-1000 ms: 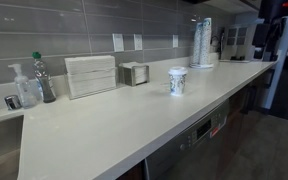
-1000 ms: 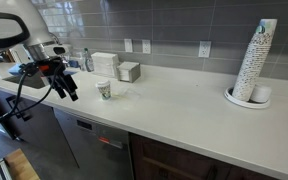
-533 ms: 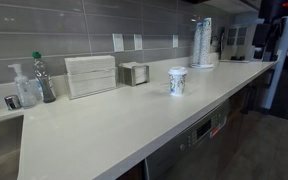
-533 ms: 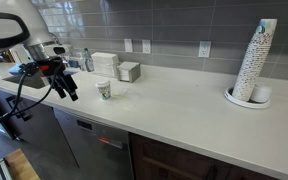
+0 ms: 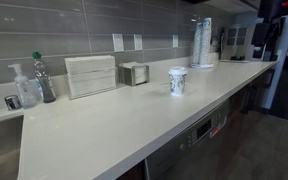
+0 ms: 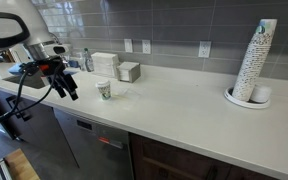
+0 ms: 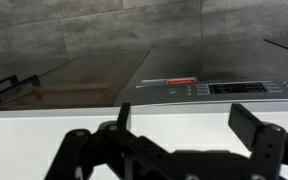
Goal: Take the lid off the cup and put it on the countertop
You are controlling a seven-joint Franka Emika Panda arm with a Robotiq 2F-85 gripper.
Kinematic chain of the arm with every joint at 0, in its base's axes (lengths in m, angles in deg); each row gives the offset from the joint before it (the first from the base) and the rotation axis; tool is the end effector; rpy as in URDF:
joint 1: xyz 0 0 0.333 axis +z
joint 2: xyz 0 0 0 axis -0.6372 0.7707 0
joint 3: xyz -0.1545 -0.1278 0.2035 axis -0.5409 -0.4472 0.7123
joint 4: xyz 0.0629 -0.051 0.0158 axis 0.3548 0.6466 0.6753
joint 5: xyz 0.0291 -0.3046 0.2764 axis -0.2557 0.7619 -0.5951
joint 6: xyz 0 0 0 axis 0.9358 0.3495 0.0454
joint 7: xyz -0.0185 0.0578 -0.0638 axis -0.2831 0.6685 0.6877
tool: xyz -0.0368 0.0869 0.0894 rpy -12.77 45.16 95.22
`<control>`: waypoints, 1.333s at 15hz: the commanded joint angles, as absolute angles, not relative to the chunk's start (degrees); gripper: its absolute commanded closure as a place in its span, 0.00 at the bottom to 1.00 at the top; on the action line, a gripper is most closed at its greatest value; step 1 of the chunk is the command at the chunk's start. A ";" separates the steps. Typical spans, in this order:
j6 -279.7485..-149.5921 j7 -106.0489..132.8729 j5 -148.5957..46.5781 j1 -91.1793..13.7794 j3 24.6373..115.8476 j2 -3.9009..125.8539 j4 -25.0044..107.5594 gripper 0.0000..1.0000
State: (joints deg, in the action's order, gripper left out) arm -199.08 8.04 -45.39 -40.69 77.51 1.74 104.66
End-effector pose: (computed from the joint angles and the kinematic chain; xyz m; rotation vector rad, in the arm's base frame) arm 0.3718 0.0005 0.3971 2.9609 0.1545 0.1528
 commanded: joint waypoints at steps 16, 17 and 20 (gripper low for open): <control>-207.70 9.35 -53.45 -34.08 80.84 35.66 75.10 0.00; -208.45 9.39 -53.32 -34.01 80.95 37.31 74.05 0.00; -213.69 9.59 -51.95 -34.02 81.12 41.47 72.55 0.00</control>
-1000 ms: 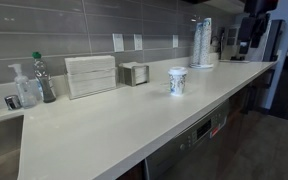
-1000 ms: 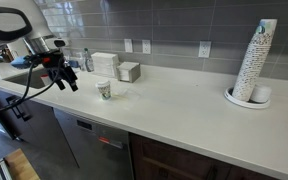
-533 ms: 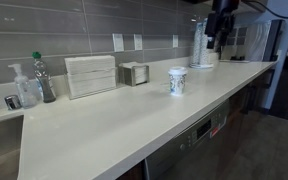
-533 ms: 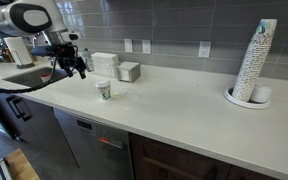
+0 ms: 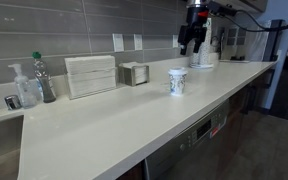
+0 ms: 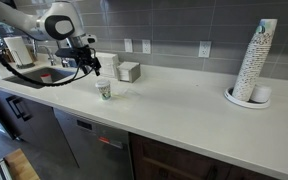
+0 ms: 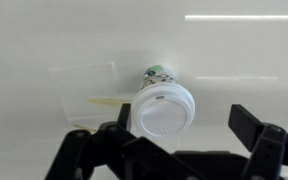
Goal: Take the lid off the cup and put it on the countertop
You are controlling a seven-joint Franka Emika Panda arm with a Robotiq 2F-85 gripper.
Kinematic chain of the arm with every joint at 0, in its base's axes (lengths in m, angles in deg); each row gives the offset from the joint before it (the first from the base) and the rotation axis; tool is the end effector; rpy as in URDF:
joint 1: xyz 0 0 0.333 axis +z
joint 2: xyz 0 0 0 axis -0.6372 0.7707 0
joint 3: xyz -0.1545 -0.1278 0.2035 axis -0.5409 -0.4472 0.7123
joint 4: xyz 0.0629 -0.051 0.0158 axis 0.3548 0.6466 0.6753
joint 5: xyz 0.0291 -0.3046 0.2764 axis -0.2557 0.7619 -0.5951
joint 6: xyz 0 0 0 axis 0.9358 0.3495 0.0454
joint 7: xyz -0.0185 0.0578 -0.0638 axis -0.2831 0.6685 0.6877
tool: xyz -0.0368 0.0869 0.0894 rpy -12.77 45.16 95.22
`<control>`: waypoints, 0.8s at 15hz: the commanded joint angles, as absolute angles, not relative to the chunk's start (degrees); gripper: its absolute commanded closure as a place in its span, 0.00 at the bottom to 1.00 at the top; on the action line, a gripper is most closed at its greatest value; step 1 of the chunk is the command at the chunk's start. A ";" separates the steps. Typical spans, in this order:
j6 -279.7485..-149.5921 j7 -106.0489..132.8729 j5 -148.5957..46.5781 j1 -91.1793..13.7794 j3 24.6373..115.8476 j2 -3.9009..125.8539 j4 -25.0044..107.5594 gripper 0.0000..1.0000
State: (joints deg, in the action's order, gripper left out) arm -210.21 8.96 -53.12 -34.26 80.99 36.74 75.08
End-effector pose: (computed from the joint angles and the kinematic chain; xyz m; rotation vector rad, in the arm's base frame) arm 0.5377 0.1151 0.3973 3.1006 0.3383 0.3202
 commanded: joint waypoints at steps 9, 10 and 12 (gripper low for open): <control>-216.77 9.15 -51.27 -34.01 80.75 44.35 71.90 0.00; -216.77 10.09 -50.40 -33.99 80.78 44.43 71.94 0.00; -217.03 9.79 -49.72 -34.07 80.70 45.56 71.52 0.00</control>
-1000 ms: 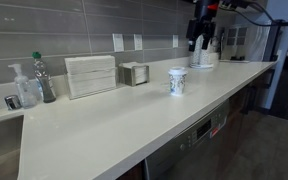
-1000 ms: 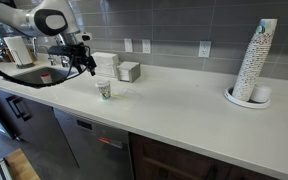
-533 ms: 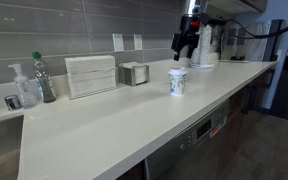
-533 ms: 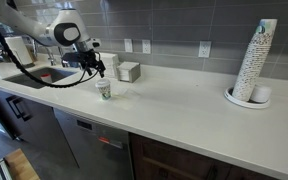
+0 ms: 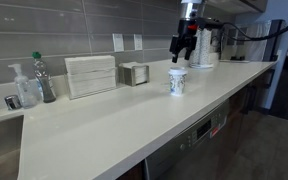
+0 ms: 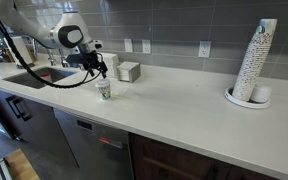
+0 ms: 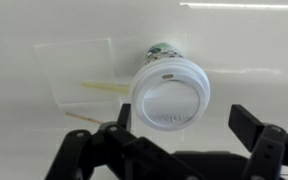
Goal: Take the lid off the cup and put it on the countertop
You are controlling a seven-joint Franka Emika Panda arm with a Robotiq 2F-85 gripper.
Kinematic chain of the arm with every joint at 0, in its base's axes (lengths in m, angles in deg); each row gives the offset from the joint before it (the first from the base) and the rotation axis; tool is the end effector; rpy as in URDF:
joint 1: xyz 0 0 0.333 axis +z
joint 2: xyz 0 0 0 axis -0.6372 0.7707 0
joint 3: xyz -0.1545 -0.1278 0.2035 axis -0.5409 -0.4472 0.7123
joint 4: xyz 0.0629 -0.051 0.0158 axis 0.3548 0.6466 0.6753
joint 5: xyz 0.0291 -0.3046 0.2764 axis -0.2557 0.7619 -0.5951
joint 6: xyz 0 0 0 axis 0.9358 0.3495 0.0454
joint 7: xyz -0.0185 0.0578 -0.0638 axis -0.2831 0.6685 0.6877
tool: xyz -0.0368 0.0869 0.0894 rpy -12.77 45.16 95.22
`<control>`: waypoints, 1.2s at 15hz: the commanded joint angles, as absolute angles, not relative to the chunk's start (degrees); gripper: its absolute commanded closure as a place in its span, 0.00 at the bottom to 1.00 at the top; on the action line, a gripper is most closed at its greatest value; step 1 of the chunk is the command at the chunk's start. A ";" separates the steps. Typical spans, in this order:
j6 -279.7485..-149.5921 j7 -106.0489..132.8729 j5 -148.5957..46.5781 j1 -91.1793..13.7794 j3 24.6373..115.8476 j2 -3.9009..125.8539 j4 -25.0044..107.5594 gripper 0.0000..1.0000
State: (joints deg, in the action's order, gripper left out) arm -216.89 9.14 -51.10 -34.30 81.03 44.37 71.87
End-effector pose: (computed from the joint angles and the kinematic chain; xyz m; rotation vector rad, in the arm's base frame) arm 0.5696 0.1209 0.3640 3.0841 0.3682 0.3839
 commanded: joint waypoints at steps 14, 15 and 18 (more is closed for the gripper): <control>-218.07 7.51 -46.49 -33.93 80.56 49.05 70.26 0.00; -218.03 7.40 -46.41 -33.96 80.53 49.28 70.03 0.00; -217.94 7.06 -46.39 -33.98 80.50 49.92 69.50 0.00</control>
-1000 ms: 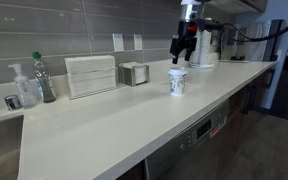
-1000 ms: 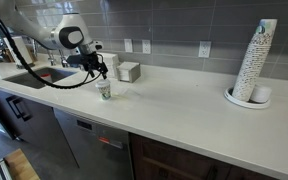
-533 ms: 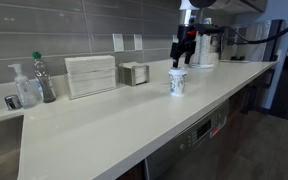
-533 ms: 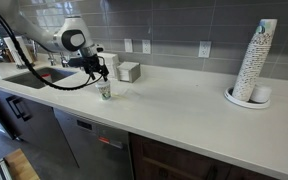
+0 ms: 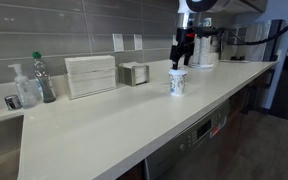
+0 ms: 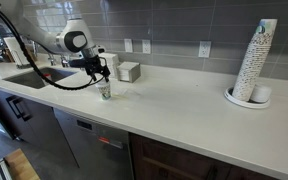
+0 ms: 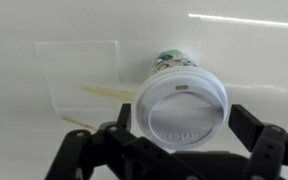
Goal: Take the lid off the cup and put it on the countertop
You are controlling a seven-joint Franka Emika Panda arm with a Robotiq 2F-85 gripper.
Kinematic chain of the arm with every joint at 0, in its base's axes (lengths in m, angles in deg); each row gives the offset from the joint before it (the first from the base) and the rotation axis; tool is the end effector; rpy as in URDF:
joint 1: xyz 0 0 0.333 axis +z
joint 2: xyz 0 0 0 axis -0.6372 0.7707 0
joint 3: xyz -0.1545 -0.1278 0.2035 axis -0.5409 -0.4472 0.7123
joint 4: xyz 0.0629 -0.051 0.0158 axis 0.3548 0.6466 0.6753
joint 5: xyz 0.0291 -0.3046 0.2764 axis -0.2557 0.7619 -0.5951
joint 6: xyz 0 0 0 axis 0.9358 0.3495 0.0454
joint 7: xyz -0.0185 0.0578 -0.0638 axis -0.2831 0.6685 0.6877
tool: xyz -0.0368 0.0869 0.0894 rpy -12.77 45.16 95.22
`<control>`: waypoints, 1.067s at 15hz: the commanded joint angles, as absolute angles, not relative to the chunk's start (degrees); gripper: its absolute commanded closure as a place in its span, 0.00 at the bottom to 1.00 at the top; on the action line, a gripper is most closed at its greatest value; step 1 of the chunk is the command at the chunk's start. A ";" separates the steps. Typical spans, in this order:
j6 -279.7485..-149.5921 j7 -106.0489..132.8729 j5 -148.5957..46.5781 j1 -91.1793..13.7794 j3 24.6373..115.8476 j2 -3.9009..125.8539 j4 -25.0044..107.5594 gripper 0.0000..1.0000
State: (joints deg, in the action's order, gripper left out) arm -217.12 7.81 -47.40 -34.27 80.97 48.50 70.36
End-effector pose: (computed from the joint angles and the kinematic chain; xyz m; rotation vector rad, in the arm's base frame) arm 0.5786 0.1208 0.3356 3.0317 0.4627 0.3212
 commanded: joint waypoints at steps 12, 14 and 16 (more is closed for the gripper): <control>-217.99 4.34 -46.61 -33.85 80.69 51.29 69.79 0.04; -218.04 4.43 -46.51 -33.82 80.66 51.23 69.79 0.19; -217.88 4.37 -46.85 -33.81 80.71 51.06 69.43 0.24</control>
State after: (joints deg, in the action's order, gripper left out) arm -217.14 5.02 -47.29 -34.15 81.02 50.21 69.72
